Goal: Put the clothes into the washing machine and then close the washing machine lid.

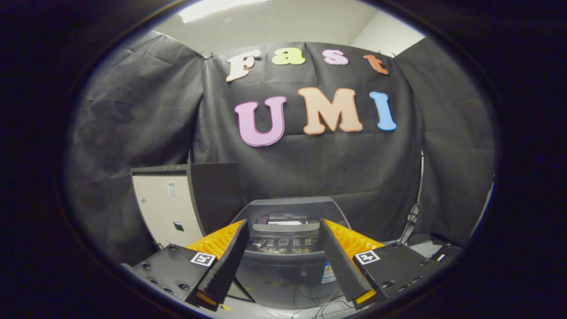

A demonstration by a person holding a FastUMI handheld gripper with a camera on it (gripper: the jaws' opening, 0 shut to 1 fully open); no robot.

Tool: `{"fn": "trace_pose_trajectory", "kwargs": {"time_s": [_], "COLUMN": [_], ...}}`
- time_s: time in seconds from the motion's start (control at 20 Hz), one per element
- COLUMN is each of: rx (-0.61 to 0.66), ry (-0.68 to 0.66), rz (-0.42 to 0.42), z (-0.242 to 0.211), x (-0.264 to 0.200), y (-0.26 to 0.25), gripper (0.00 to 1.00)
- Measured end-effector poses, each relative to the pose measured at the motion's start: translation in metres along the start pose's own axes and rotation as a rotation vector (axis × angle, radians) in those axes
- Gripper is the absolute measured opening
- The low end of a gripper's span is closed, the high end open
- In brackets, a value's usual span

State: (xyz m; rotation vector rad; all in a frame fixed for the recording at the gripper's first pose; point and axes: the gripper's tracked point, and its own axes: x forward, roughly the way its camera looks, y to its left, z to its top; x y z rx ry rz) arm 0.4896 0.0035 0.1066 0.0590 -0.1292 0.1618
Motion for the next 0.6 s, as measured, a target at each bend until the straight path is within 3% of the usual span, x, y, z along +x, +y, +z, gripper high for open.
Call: {"fn": "trace_pose_trajectory", "kwargs": {"time_s": [0.25, 0.4, 0.55, 0.6], "rx": [0.039, 0.048, 0.038, 0.04], "ry": [-0.084, -0.091, -0.095, -0.1], "rz": [0.017, -0.006, -0.088, -0.061], "z": [0.012, 0.015, 0.014, 0.015], "x": [0.0, 0.005, 0.002, 0.002], "y": [0.009, 0.004, -0.008, -0.003], "gripper": [0.98, 0.98, 0.98, 0.98]}}
